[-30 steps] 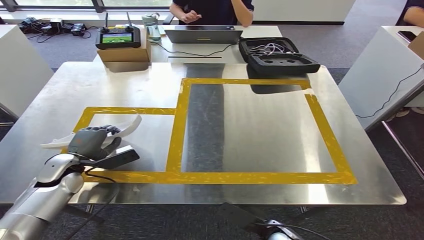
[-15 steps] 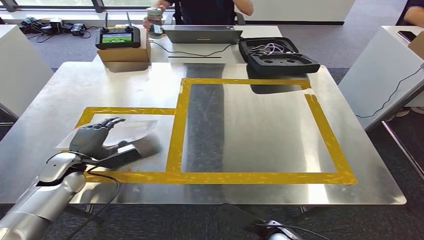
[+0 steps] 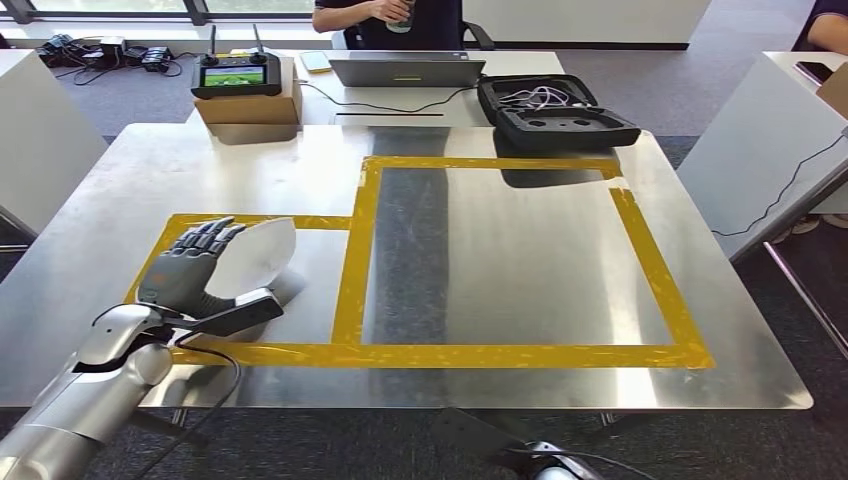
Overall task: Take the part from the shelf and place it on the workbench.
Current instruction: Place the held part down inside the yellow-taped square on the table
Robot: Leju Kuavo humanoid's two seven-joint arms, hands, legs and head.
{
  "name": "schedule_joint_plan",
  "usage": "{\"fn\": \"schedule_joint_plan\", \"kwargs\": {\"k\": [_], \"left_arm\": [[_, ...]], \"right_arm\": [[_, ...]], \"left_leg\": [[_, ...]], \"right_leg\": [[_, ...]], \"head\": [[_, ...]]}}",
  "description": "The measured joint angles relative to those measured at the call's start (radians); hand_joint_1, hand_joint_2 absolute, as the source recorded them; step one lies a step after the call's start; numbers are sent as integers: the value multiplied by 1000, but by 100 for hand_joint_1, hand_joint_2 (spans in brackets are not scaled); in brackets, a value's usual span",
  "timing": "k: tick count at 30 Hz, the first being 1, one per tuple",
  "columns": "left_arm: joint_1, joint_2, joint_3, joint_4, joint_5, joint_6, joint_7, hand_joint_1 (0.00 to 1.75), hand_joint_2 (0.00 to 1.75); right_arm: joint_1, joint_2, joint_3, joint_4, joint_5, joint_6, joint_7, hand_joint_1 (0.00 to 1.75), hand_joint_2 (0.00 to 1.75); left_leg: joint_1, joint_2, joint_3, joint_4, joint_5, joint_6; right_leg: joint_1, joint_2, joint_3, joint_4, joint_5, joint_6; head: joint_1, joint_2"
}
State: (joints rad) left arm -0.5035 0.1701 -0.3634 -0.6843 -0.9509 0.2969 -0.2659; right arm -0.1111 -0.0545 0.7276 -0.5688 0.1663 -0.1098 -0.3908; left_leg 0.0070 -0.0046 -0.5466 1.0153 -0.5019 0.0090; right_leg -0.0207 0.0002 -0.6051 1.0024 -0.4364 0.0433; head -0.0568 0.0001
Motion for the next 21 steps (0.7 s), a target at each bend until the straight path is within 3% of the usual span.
{"fn": "schedule_joint_plan", "kwargs": {"k": [12, 21], "left_arm": [[48, -1, 30, -141, 84, 12, -41, 0, 0], [125, -5, 52, -363, 196, -32, -70, 0, 0]], "right_arm": [[1, 1, 1, 9, -11, -8, -1, 0, 0], [4, 1, 1, 10, -24, -15, -4, 0, 0]], "left_leg": [[0, 0, 0, 0, 0, 0], [0, 0, 0, 0, 0, 0]], "right_leg": [[0, 0, 0, 0, 0, 0], [0, 0, 0, 0, 0, 0]], "head": [[0, 0], [0, 0]]}}
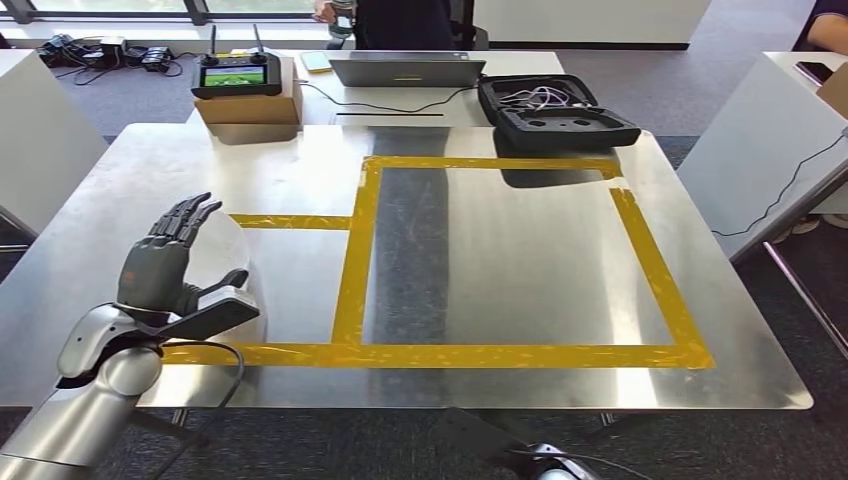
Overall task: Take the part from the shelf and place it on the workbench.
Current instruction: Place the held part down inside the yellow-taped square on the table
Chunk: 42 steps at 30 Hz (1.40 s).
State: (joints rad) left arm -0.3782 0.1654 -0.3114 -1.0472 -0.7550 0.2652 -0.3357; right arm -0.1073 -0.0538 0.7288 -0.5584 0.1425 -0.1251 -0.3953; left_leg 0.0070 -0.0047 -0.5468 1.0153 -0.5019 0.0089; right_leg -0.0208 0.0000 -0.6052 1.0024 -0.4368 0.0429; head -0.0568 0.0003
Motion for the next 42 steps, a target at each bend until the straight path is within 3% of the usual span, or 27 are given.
{"fn": "schedule_joint_plan", "kwargs": {"k": [7, 13, 23, 42], "left_arm": [[40, -3, 10, -105, 85, -40, -30, 0, 0], [132, -12, 10, -330, 212, -104, -39, 0, 0], [302, -37, 6, -658, 315, -119, -54, 0, 0], [480, -95, -77, -833, 308, -135, -76, 0, 0]], "right_arm": [[2, 0, 1, 0, -9, -9, -1, 0, 0], [16, 0, 1, 0, -32, -37, -3, 0, 0], [49, -5, 1, -9, -67, -67, 19, 0, 0], [104, -13, 1, -56, -131, -160, 33, 0, 0]], "left_leg": [[0, 0, 0, 0, 0, 0], [0, 0, 0, 0, -1, -1], [0, 0, 0, 0, -2, -2], [-2, 0, 0, 1, -4, -1]], "right_leg": [[0, 0, 0, 0, 0, 0], [0, 0, 0, 0, -1, -1], [0, 0, 0, 0, -2, -1], [-1, 0, 1, -1, -3, 1]], "head": [[0, 0], [0, 0], [0, 0], [0, 0]]}}
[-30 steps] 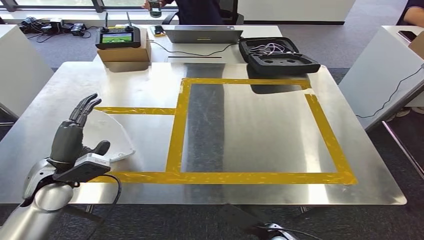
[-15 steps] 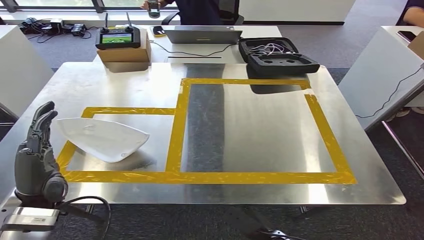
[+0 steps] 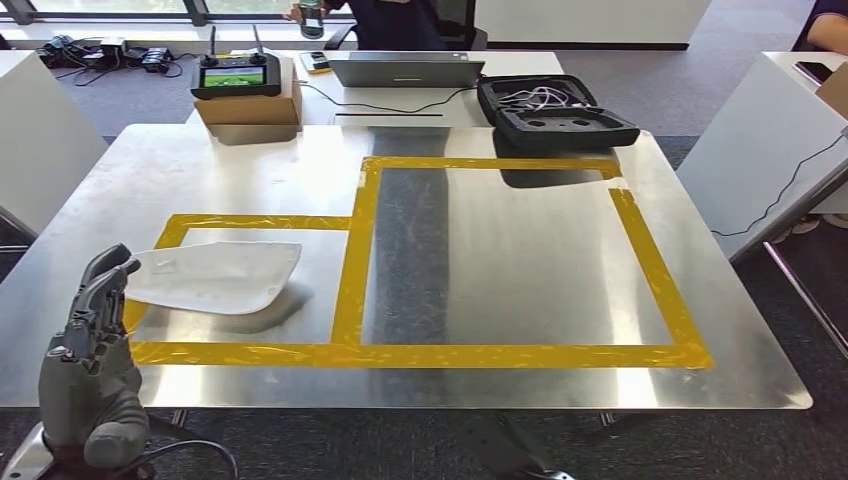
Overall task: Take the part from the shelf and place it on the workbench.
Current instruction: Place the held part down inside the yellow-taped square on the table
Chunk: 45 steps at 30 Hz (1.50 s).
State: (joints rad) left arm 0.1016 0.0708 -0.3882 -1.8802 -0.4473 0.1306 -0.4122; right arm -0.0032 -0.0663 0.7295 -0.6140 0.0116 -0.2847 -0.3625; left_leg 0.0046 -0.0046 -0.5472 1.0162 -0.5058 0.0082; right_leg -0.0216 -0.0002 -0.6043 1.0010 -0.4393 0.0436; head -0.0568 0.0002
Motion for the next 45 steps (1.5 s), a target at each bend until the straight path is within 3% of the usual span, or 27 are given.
{"fn": "schedule_joint_plan", "kwargs": {"k": [5, 9, 11, 14, 15, 16, 17, 19, 21, 23, 26, 28, 30, 31, 32, 33, 35, 37, 41, 43, 45], "left_arm": [[10, 0, 0, -4, -3, 4, 3, 0, 0], [10, 2, -1, -5, -5, 7, 2, 0, 0], [7, 3, -2, -7, -5, 7, 2, 0, 0], [4, 3, -6, -6, -5, 7, 2, 0, 0], [4, 3, -7, -6, -5, 7, 2, 0, 0], [4, 3, -7, -5, -5, 7, 2, 0, 0], [4, 3, -8, -5, -5, 7, 2, 0, 0], [3, 3, -8, -4, -6, 7, 2, 0, 0], [3, 3, -9, -5, -8, 7, 3, 0, 0], [2, 2, -13, -7, -12, 8, 5, 0, 0], [2, 2, -18, -11, -19, 9, 8, 0, 0], [2, 2, -18, -13, -20, 10, 10, 0, 0], [2, 2, -18, -14, -20, 10, 11, 0, 0], [2, 2, -18, -13, -20, 10, 12, 0, 0], [2, 2, -18, -13, -20, 10, 12, 0, 0], [2, 2, -19, -13, -20, 10, 12, 0, 0], [1, 2, -19, -13, -20, 10, 12, 0, 0], [0, 2, -20, -14, -20, 10, 12, 0, 0], [0, 2, -24, -16, -21, 10, 13, 0, 0], [0, 2, -25, -16, -21, 10, 13, 0, 0], [1, 1, -25, -16, -21, 10, 13, 0, 0]], "right_arm": [[1, -9, 0, -33, 1, -1, 23, 0, 0], [0, -11, 0, -40, 1, 2, 24, 0, 0], [-1, -12, 0, -40, 1, 2, 24, 0, 0], [0, -13, 0, -40, 1, 4, 24, 0, 0], [0, -14, 0, -40, 1, 4, 24, 0, 0], [0, -14, 1, -40, 1, 4, 25, 0, 0], [0, -15, 1, -40, 0, 4, 25, 0, 0], [-2, -17, 1, -40, 0, 4, 25, 0, 0], [-4, -18, 1, -40, -2, 4, 22, 0, 0], [-5, -18, 1, -40, -5, 5, 19, 0, 0], [-6, -18, 1, -40, -6, 5, 18, 0, 0], [-6, -18, 1, -40, -6, 5, 17, 0, 0], [-6, -18, 1, -40, -6, 5, 18, 0, 0], [-6, -18, 1, -40, -6, 5, 18, 0, 0], [-6, -18, 1, -40, -6, 5, 18, 0, 0], [-6, -18, 1, -40, -6, 5, 18, 0, 0], [-6, -18, 1, -40, -6, 5, 18, 0, 0], [-6, -19, 1, -40, -6, 5, 17, 0, 0], [-5, -20, 2, -40, -6, 5, 17, 0, 0], [-5, -20, 3, -40, -6, 5, 17, 0, 0], [-5, -21, 4, -40, -6, 5, 17, 0, 0]], "left_leg": [[-6, 0, 0, 2, -2, 5], [-7, 1, 3, -3, 6, 18], [-2, 3, 6, -14, 18, 28], [-2, 5, -1, -16, 24, 34], [-3, 5, -3, -14, 25, 34], [-4, 5, -6, -12, 26, 33], [-4, 5, -7, -10, 26, 32], [-4, 4, -8, -5, 26, 27], [-6, 2, -11, -2, 26, 18], [-7, 1, -13, 0, 27, 5], [-5, 1, -19, 10, 20, -17], [-2, 1, -45, 79, -36, -29], [2, 1, -91, 203, -112, -38], [4, 1, -106, 250, -132, -42], [6, 1, -105, 265, -132, -44], [8, 1, -86, 243, -114, -46], [12, 2, -5, 111, -61, -47], [11, -1, 48, 12, -31, -38], [8, -4, 38, -4, -19, -2], [9, -1, 26, -7, -7, 15], [5, 1, 11, -6, 3, 23]], "right_leg": [[-5, 0, 1, -1, 1, 5], [-10, 0, 5, -3, 5, 17], [-9, 0, -15, 46, -36, 20], [-5, 0, -92, 235, -143, 18], [-5, 0, -105, 275, -154, 18], [-4, 0, -101, 282, -148, 16], [-4, 0, -77, 248, -126, 14], [-4, 0, 5, 113, -75, 6], [0, 1, 55, 29, -57, -2], [5, 1, 58, 18, -58, -11], [2, 0, 49, 10, -51, -33], [-1, -2, 42, 5, -41, -44], [0, -4, 30, 6, -33, -48], [0, -4, 24, 6, -28, -48], [0, -4, 18, 7, -24, -47], [-1, -5, 14, 7, -21, -44], [-3, -4, 7, 10, -14, -37], [-1, -3, 3, 13, -8, -25], [-1, -2, -6, 17, -2, 1], [-3, -2, -34, 82, -53, 8], [0, -1, -87, 215, -133, 10]], "head": [[0, 0], [0, 0], [1, 0], [2, 0], [2, 0], [2, 0], [2, 0], [2, 0], [1, 0], [1, 0], [1, 0], [0, 0], [0, 0], [0, 0], [0, 0], [0, 0], [0, 0], [0, 0], [2, 0], [3, 0], [3, 0]]}}
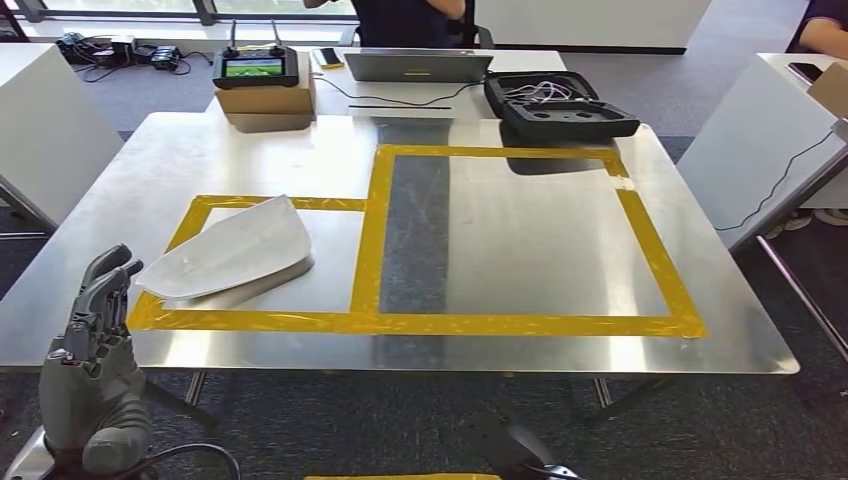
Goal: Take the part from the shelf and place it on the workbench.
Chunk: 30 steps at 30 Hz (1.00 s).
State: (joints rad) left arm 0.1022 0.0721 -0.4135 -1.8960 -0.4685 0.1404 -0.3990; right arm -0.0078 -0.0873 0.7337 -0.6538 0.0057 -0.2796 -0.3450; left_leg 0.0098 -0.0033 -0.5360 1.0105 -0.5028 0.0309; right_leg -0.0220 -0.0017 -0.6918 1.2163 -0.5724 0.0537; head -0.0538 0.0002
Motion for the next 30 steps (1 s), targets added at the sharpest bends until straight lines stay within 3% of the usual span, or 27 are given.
{"fn": "schedule_joint_plan", "kwargs": {"k": [1, 2, 3, 5, 7, 9, 11, 13, 15, 17, 18, 20, 22, 23, 26, 28, 30], "left_arm": [[0, 0, 0, 0, 0, 0, 0, 0, 0], [1, 0, 0, 0, 0, 0, 0, 0, 0], [1, 0, 0, 0, 0, 0, 0, 0, 0], [1, 0, 0, 0, 0, 0, 0, 0, 0], [0, 0, 0, 0, 0, 0, 0, 0, 0], [0, 0, -1, 0, 0, 0, 0, 0, 0], [-1, 0, -1, 0, 0, 0, 0, 0, 0], [-2, 0, -1, 0, 0, 0, 0, 0, 0], [-2, 0, -1, 2, 0, 0, 0, 0, 0], [-1, 0, -1, 5, 0, 0, 0, 0, 0], [-2, 0, -1, 7, 0, 0, 0, 0, 0], [-2, 0, -1, 10, 0, 0, 0, 0, 0], [-5, 1, -2, 11, 0, 0, 1, 0, 0], [-6, 2, -3, 11, 1, 0, 2, 0, 0], [-7, 5, -6, 14, 2, 0, 4, 0, 0], [-8, 5, -7, 15, 2, 0, 4, 0, 0], [-8, 6, -7, 16, 3, 0, 4, 0, 0]], "right_arm": [[1, 0, 0, 0, 0, 0, 0, 0, 0], [1, -1, 1, 0, 0, 0, 0, 0, 0], [2, -1, 1, 0, 0, 0, 0, 0, 0], [2, -2, 1, 0, 0, 0, 0, 0, 0], [0, -3, 1, 0, 0, 0, 0, 0, 0], [-2, -4, 2, 0, 0, 0, 0, 0, 0], [-3, -5, 2, 0, 0, 2, 0, 0, 0], [-5, -4, 3, 0, 0, 5, 0, 0, 0], [-5, -3, 4, 0, 0, 6, 0, 0, 0], [-4, -3, 4, 0, 0, 7, 0, 0, 0], [-4, -3, 5, 0, 0, 7, 0, 0, 0], [-4, -3, 7, 0, -3, 8, 0, 0, 0], [-3, -3, 9, 0, -7, 4, 0, 0, 0], [-2, -4, 9, 0, -10, 0, 0, 0, 0], [6, -4, 9, 0, -17, -10, -1, 0, 0], [13, -5, 10, 0, -20, -15, -2, 0, 0], [18, -6, 11, 0, -21, -18, -3, 0, 0]], "left_leg": [[-3, 0, -7, 1, 5, 2], [-5, 1, -13, 1, 9, 3], [-8, 1, -17, 2, 12, 3], [-12, 0, -20, 4, 16, 2], [-15, 1, -20, 6, 20, -4], [-15, 2, -22, 5, 26, -14], [-15, 2, -24, 5, 28, -25], [-15, 1, -42, 45, -5, -37], [-10, 1, -91, 160, -77, -49], [-4, 1, -130, 264, -122, -58], [-1, 1, -127, 269, -118, -61], [3, 2, -63, 170, -65, -64], [3, 0, 4, 46, -26, -57], [2, -1, 17, 14, -19, -50], [-3, -3, 10, 5, -9, -24], [-1, -1, 3, 2, 2, -8], [-1, 0, -10, 2, 12, 2]], "right_leg": [[2, 0, -20, 57, -26, 0], [4, 0, -23, 83, -34, -2], [7, 0, -6, 69, -23, -6], [14, 1, 80, -61, 31, -22], [23, -1, 150, -180, 64, -37], [29, -2, 160, -209, 68, -46], [27, -3, 157, -218, 80, -54], [19, -6, 154, -229, 92, -64], [16, -9, 144, -231, 100, -68], [15, -11, 131, -227, 107, -66], [14, -11, 124, -224, 109, -65], [11, -11, 114, -215, 113, -59], [12, -10, 105, -204, 115, -49], [13, -10, 101, -202, 118, -43], [11, -9, 98, -204, 127, -22], [8, -7, 81, -170, 97, -12], [7, -6, 34, -57, 23, -6]], "head": [[0, 0], [0, 0], [0, 0], [0, 0], [1, 0], [2, 0], [3, 0], [2, 0], [1, 0], [1, 0], [1, 0], [1, 0], [1, 0], [1, 0], [1, 0], [2, 0], [2, 0]]}}
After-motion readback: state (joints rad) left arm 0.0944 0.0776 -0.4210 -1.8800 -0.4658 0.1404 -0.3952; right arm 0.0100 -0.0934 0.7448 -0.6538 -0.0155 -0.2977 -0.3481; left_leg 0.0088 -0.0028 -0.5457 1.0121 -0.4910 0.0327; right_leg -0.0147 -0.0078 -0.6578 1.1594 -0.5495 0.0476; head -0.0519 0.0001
